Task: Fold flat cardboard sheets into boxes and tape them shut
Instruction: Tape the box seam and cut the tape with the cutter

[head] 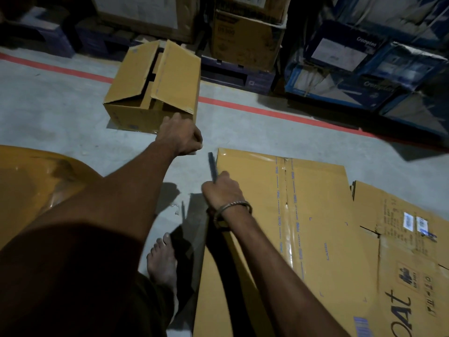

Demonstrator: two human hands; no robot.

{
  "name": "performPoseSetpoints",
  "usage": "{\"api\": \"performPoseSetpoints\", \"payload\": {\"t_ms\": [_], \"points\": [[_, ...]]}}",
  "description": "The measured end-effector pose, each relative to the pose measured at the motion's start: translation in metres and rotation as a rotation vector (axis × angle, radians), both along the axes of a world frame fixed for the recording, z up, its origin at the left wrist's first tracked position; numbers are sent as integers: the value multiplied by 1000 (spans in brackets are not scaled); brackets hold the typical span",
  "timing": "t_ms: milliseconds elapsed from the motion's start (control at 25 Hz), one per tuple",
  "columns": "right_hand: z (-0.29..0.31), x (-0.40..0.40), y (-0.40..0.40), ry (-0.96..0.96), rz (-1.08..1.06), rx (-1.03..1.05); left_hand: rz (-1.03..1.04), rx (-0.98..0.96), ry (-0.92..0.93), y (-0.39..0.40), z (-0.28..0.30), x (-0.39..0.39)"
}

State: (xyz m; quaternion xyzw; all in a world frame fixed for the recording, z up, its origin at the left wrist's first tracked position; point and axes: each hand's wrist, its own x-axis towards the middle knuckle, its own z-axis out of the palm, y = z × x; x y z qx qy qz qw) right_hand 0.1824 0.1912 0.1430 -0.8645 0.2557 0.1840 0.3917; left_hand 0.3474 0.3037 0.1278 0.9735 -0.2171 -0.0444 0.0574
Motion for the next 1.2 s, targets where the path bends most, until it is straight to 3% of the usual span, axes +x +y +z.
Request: {"api": "performPoseSetpoints", "payload": {"t_ms": [120, 280, 600, 760, 920, 1080, 1200], "points": [[-4, 20, -26, -154, -124, -57, 77, -215, 133, 11, -4, 1], [-12, 70, -40, -238, -135, -356, 148, -395, 301, 14, -8, -2], [-44, 98, -31, -251, -46, -631, 267, -540, 409, 13, -12, -2], [-35, 100, -34, -181, -28, -528, 307, -619, 409, 10, -1, -5], [-16, 60, -52, -264, -156, -192, 317, -598, 337, 9, 15, -17], [-17, -54, -69, -288, -320, 34, 199, -481, 259, -1, 42, -47], [-19, -146, -81, -239, -460, 81, 76, -384, 229, -14, 71, -84]]}}
